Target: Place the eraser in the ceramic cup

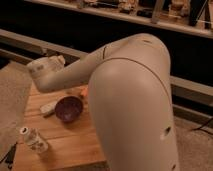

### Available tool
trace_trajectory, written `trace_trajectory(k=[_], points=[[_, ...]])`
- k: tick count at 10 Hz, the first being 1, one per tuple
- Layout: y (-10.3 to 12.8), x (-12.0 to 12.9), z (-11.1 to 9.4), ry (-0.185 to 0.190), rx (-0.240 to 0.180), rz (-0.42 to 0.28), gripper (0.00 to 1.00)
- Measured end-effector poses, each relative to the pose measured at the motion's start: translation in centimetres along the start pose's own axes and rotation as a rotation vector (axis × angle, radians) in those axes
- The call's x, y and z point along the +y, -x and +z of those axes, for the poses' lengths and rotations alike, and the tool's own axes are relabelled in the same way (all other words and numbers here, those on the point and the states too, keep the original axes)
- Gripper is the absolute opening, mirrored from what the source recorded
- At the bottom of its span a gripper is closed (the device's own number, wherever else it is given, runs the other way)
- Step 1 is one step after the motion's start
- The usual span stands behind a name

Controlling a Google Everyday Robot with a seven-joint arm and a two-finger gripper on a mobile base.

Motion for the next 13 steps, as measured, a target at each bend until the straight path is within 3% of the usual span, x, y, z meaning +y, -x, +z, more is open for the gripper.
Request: trace_trajectory(k=[6, 8, 11, 13], points=[[0.0, 0.0, 0.0, 0.002, 0.0, 0.001, 0.12], [-0.9, 0.1, 0.6, 0.019, 0.022, -0.01, 0.12], [-3.6, -0.8, 2.0, 0.062, 0.083, -0.135, 0.12], [-3.6, -1.8, 2.8, 0.09, 0.084, -0.158, 0.12]])
